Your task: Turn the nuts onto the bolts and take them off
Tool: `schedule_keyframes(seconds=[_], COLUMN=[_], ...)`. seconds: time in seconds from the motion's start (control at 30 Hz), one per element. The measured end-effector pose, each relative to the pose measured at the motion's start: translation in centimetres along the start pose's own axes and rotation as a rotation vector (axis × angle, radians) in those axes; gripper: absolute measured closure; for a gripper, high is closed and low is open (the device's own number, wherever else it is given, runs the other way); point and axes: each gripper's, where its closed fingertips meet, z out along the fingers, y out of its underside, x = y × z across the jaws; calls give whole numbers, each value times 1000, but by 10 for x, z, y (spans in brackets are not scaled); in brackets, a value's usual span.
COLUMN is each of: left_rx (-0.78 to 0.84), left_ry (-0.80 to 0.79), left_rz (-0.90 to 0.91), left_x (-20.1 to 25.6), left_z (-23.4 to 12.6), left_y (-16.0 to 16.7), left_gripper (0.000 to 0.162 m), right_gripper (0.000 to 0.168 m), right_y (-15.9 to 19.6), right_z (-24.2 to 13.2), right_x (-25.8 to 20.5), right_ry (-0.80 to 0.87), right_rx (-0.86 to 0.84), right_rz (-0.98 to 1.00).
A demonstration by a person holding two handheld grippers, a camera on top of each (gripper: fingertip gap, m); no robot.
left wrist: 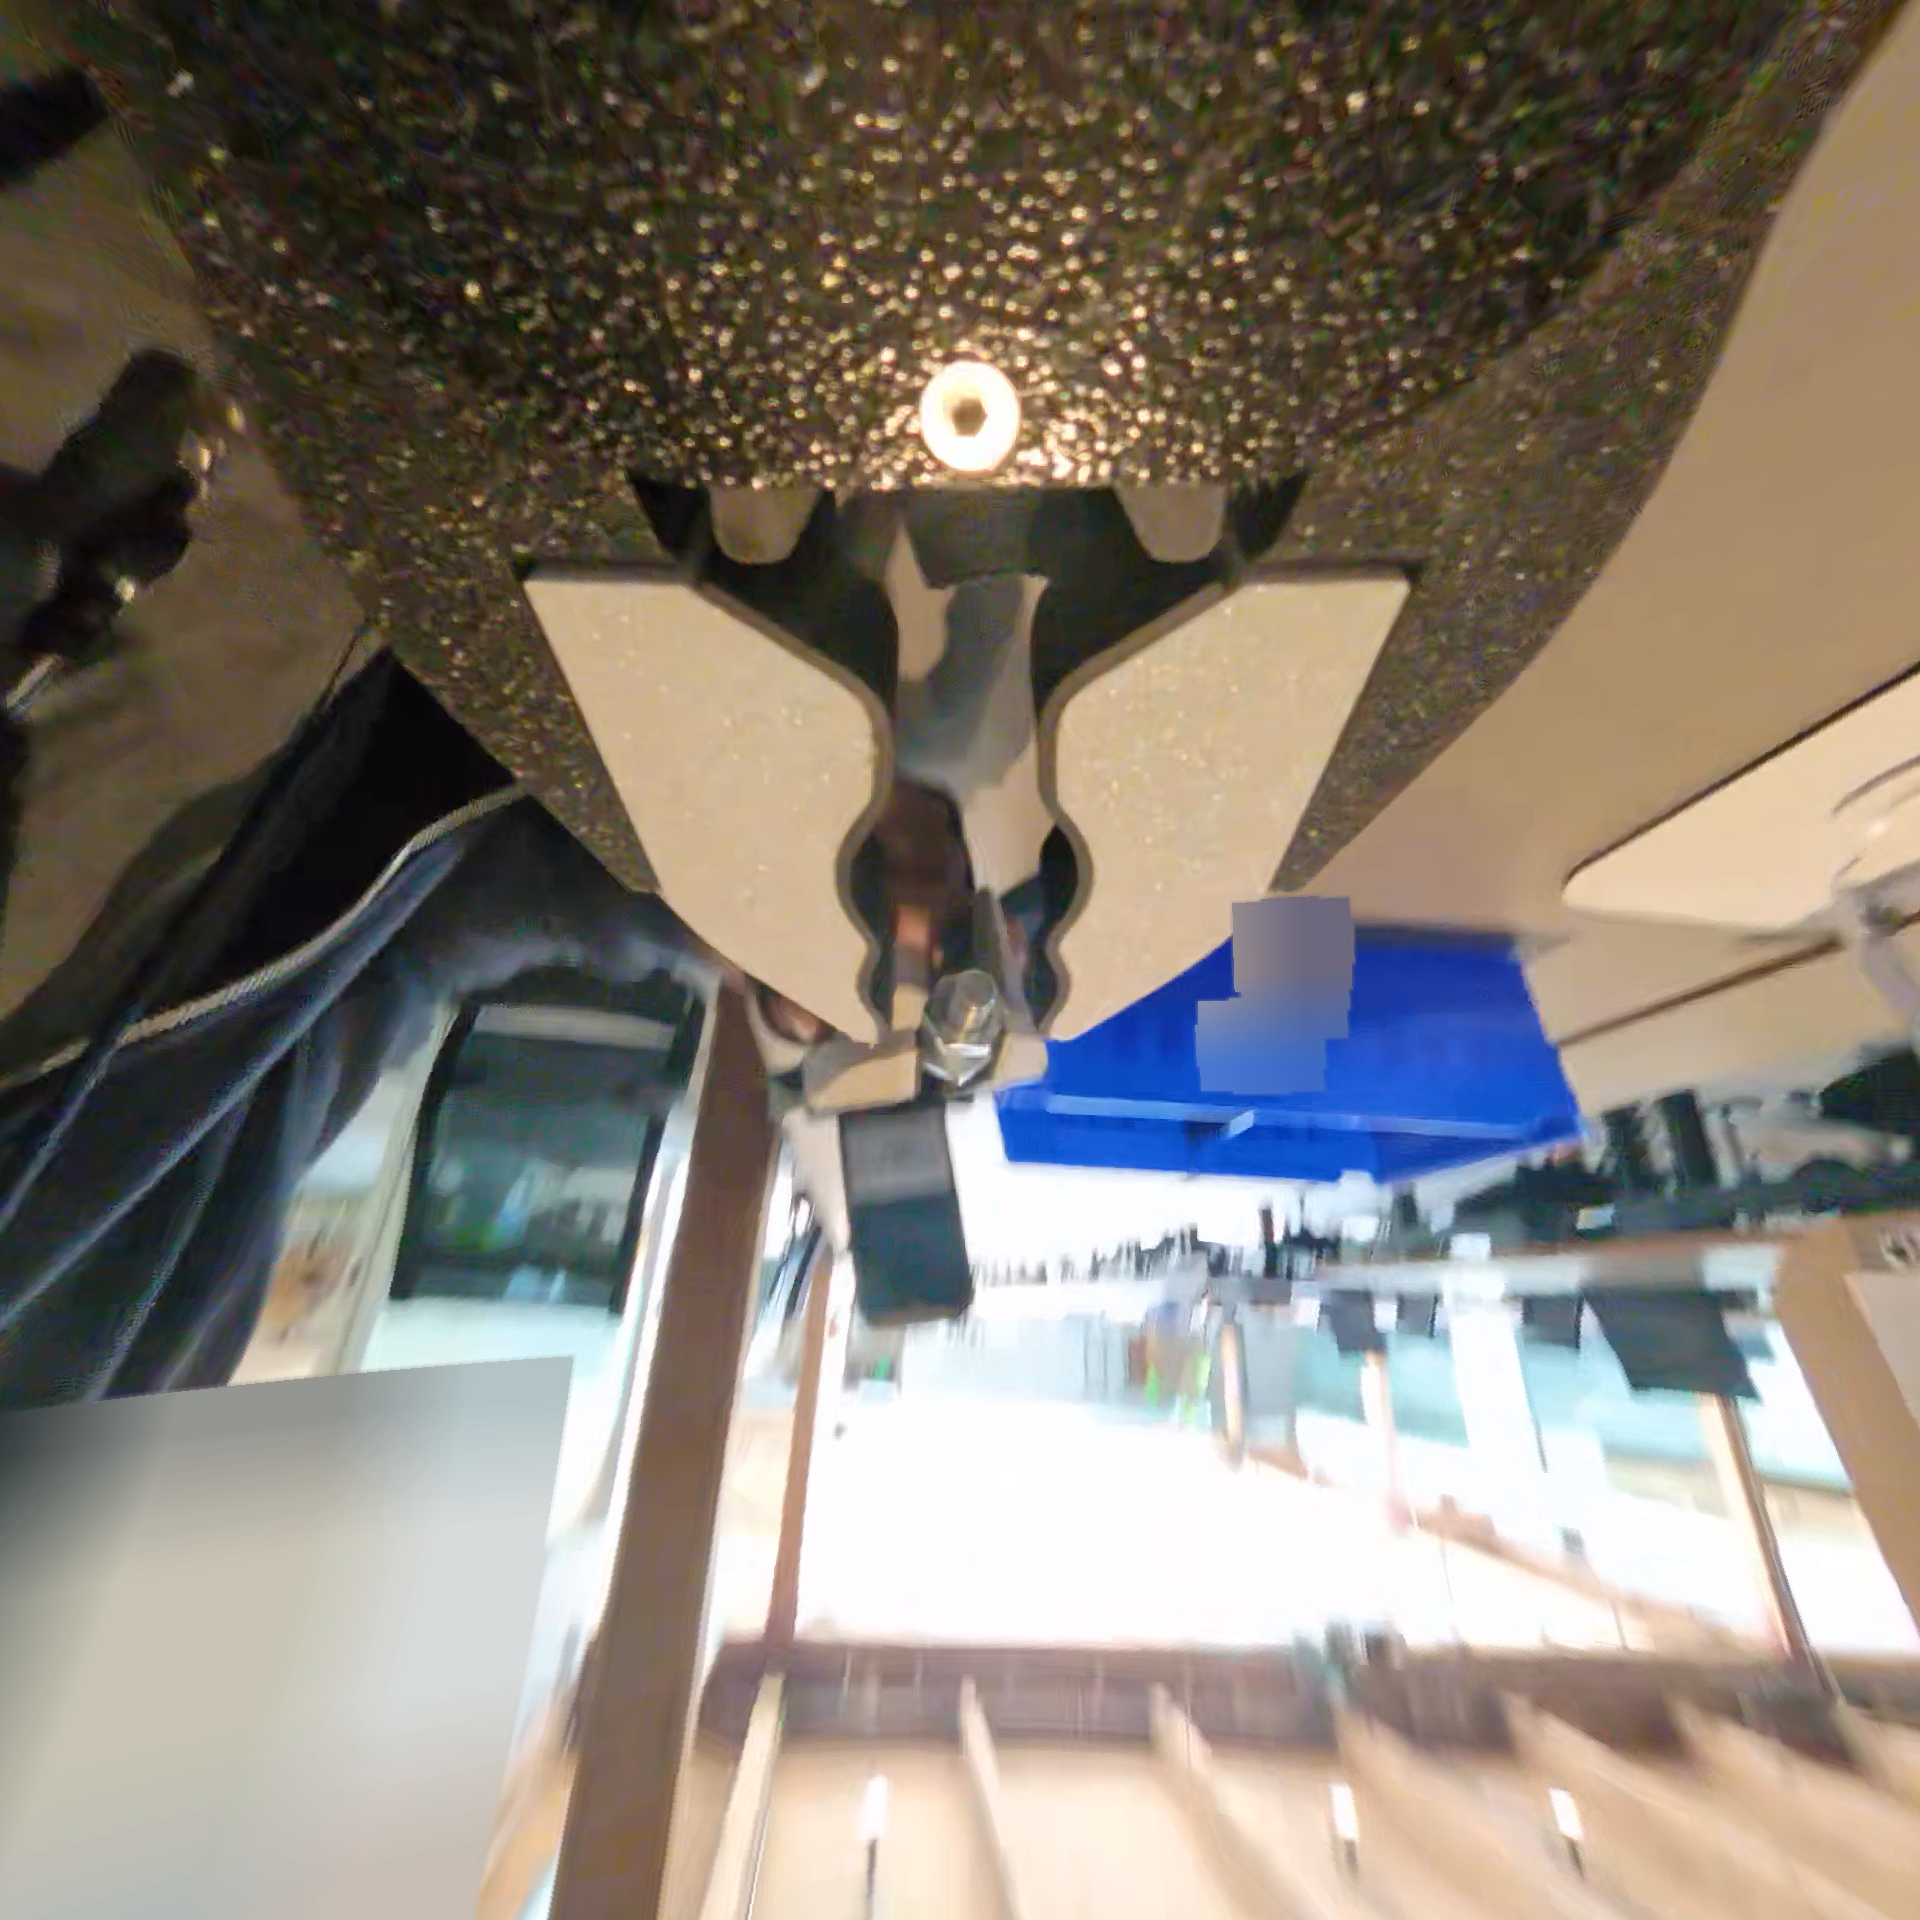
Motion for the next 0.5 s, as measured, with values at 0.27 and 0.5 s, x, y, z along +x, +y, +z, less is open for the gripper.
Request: schedule_keyframes(seconds=[0.27, 0.5], left_rx=[3, -23], left_ry=[-55, -124], left_rz=[239, 709], left_x=[6, 23], left_z=[8, 5], left_y=[7, 2], left_gripper=[141, 141], right_gripper=[152, 152], right_y=[0, 9], right_z=[7, 12], right_x=[-9, -15], right_ry=[-28, -88], right_rx=[37, -8], right_rz=[-2, 36])
